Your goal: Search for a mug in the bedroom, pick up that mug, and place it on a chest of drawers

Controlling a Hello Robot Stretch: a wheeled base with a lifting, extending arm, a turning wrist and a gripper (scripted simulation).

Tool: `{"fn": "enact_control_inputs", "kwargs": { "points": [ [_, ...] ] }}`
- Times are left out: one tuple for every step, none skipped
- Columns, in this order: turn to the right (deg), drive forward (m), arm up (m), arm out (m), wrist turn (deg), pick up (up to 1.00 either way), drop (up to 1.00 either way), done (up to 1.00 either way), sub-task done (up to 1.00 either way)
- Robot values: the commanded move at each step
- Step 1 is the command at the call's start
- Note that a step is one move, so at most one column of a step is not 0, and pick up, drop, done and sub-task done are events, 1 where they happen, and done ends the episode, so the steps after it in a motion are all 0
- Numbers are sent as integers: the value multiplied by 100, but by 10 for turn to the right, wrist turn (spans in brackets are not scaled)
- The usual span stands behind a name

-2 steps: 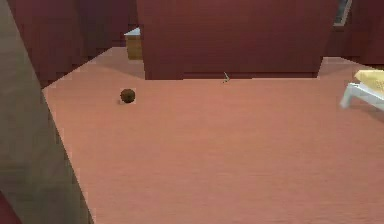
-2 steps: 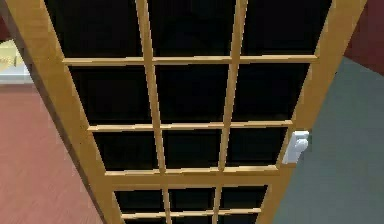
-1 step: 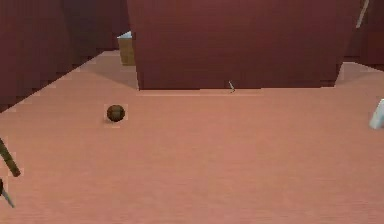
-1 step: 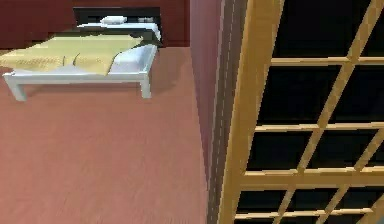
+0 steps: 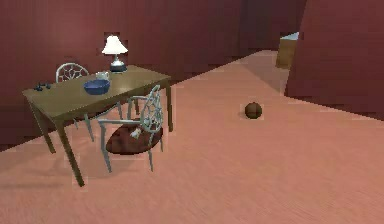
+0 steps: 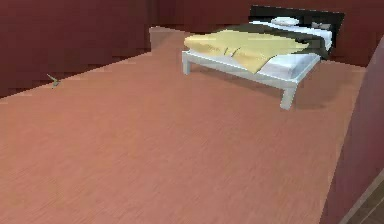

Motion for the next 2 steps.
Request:
{"fn": "enact_control_inputs", "kwargs": {
  "points": [
    [0,100,0,0,0,0,0,0,0],
    [0,40,0,0,0,0,0,0,0]
  ]
}}
